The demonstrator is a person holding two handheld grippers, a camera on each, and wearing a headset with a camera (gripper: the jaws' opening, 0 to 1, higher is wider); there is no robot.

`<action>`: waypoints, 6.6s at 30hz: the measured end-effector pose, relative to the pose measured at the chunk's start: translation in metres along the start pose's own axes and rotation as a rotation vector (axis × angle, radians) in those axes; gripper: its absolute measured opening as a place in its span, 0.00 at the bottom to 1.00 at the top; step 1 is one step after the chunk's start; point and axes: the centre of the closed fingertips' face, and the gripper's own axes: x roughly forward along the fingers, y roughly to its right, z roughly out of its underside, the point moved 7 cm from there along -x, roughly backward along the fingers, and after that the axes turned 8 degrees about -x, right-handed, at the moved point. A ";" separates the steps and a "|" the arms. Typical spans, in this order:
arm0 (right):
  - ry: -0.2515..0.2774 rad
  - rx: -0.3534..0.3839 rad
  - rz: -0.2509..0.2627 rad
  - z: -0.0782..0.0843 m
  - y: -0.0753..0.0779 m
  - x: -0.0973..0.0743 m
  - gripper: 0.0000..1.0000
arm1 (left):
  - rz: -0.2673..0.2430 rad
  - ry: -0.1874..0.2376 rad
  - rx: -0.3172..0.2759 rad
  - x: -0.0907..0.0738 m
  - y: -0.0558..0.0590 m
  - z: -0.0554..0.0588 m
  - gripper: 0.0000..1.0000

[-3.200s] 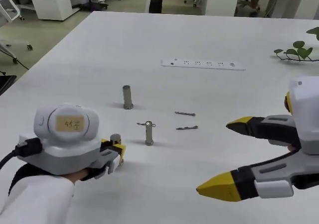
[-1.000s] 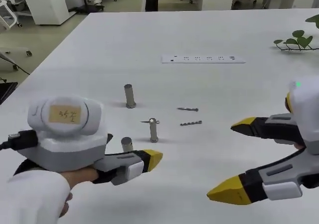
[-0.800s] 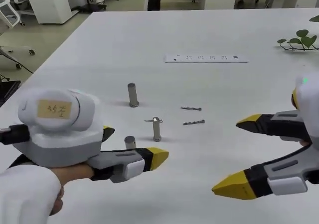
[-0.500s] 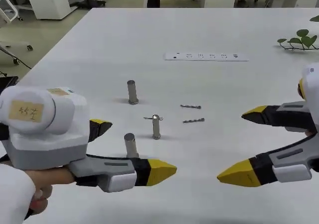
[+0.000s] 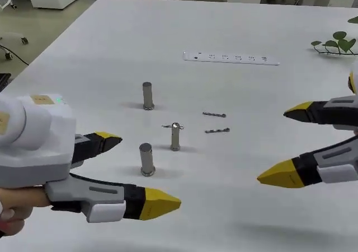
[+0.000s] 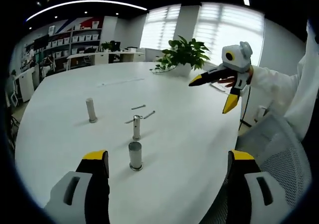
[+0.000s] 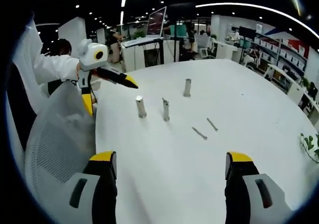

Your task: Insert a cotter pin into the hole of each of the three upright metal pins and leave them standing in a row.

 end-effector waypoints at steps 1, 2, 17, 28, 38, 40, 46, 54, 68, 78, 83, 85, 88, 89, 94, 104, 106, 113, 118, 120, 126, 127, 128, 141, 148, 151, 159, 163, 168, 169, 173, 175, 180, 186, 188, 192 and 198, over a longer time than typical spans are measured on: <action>-0.006 0.001 -0.005 -0.001 0.002 0.000 0.87 | 0.002 0.001 0.002 -0.001 -0.001 0.000 0.99; -0.015 0.002 -0.013 -0.001 0.004 0.001 0.87 | 0.008 -0.002 -0.001 -0.001 -0.002 0.001 0.99; -0.157 -0.147 -0.103 -0.016 0.038 0.036 0.63 | 0.041 0.008 0.015 -0.020 -0.011 0.006 0.96; -0.204 -0.214 -0.148 -0.021 0.056 0.077 0.51 | 0.014 0.018 0.003 -0.026 -0.020 0.013 0.95; -0.258 -0.253 -0.203 -0.017 0.062 0.103 0.41 | 0.022 0.025 -0.030 -0.029 -0.020 0.019 0.94; -0.279 -0.271 -0.213 -0.015 0.064 0.108 0.38 | 0.023 0.028 -0.034 -0.029 -0.020 0.019 0.94; -0.325 -0.287 -0.236 -0.009 0.069 0.120 0.29 | 0.032 0.031 -0.046 -0.028 -0.019 0.018 0.93; -0.381 -0.314 -0.249 -0.003 0.074 0.132 0.15 | 0.025 0.038 -0.075 -0.027 -0.024 0.018 0.92; -0.449 -0.358 -0.266 0.001 0.083 0.143 0.01 | 0.019 0.081 -0.094 -0.026 -0.024 0.014 0.90; -0.487 -0.362 -0.295 -0.002 0.085 0.145 0.00 | 0.023 0.100 -0.103 -0.022 -0.022 0.008 0.89; -0.504 -0.371 -0.306 -0.002 0.090 0.146 0.00 | 0.028 0.108 -0.108 -0.020 -0.020 0.005 0.88; -0.508 -0.387 -0.318 -0.003 0.090 0.146 0.00 | 0.030 0.103 -0.107 -0.019 -0.019 0.005 0.88; -0.515 -0.391 -0.339 -0.003 0.092 0.148 0.00 | 0.031 0.097 -0.104 -0.019 -0.020 0.004 0.88; -0.517 -0.392 -0.345 -0.004 0.093 0.148 0.00 | 0.030 0.098 -0.104 -0.019 -0.020 0.004 0.88; -0.538 -0.340 -0.349 -0.004 0.096 0.151 0.00 | 0.028 0.097 -0.100 -0.019 -0.021 0.005 0.87; -0.572 -0.280 -0.300 -0.006 0.091 0.151 0.00 | -0.013 0.108 -0.124 -0.027 -0.029 0.007 0.87; -0.574 -0.282 -0.296 -0.006 0.091 0.151 0.00 | -0.018 0.111 -0.134 -0.029 -0.031 0.008 0.87; -0.573 -0.289 -0.298 -0.006 0.091 0.149 0.00 | -0.033 0.122 -0.130 -0.033 -0.031 0.002 0.87; -0.472 -0.210 -0.341 -0.015 0.083 0.141 0.00 | -0.029 0.119 -0.119 -0.031 -0.028 -0.001 0.87; -0.462 -0.240 -0.313 -0.019 0.083 0.133 0.00 | -0.022 0.113 -0.112 -0.029 -0.026 -0.002 0.86; -0.427 -0.263 -0.300 -0.031 0.073 0.112 0.00 | -0.006 0.111 -0.113 -0.026 -0.019 -0.003 0.84; -0.424 -0.261 -0.299 -0.032 0.072 0.109 0.00 | -0.004 0.111 -0.112 -0.026 -0.019 -0.004 0.84; -0.419 -0.259 -0.298 -0.033 0.070 0.106 0.00 | 0.000 0.110 -0.111 -0.025 -0.017 -0.004 0.83; -0.377 -0.246 -0.322 -0.037 0.049 0.083 0.00 | -0.002 0.099 -0.088 -0.021 -0.014 -0.013 0.80; -0.350 -0.246 -0.327 -0.040 0.037 0.072 0.00 | 0.008 0.092 -0.076 -0.015 -0.011 -0.016 0.77; -0.335 -0.238 -0.324 -0.040 0.033 0.067 0.00 | 0.012 0.089 -0.069 -0.011 -0.009 -0.018 0.76; -0.293 -0.250 -0.302 -0.041 0.023 0.055 0.00 | 0.031 0.077 -0.062 -0.001 -0.004 -0.020 0.73; -0.259 -0.250 -0.282 -0.045 0.018 0.050 0.00 | 0.052 0.071 -0.075 0.004 -0.001 -0.023 0.70; -0.199 -0.242 -0.242 -0.049 0.014 0.044 0.00 | 0.068 0.080 -0.089 0.011 0.001 -0.030 0.60; -0.188 -0.245 -0.229 -0.050 0.013 0.042 0.00 | 0.068 0.082 -0.088 0.013 0.001 -0.032 0.57; -0.144 -0.238 -0.204 -0.054 0.011 0.037 0.00 | 0.099 0.068 -0.101 0.020 0.004 -0.037 0.52; -0.126 -0.251 -0.190 -0.056 0.007 0.035 0.00 | 0.112 0.071 -0.110 0.025 0.005 -0.040 0.45; -0.090 -0.280 -0.146 -0.057 0.001 0.033 0.00 | 0.147 0.052 -0.124 0.036 0.011 -0.046 0.42; -0.067 -0.313 -0.106 -0.054 -0.007 0.032 0.00 | 0.181 0.010 -0.129 0.050 0.019 -0.049 0.36; -0.061 -0.317 -0.097 -0.053 -0.010 0.032 0.00 | 0.191 0.000 -0.123 0.053 0.021 -0.049 0.34; -0.057 -0.339 -0.083 -0.051 -0.016 0.033 0.00 | 0.212 -0.019 -0.133 0.059 0.027 -0.052 0.33; -0.050 -0.349 -0.090 -0.050 -0.025 0.036 0.00 | 0.246 -0.021 -0.169 0.065 0.032 -0.056 0.24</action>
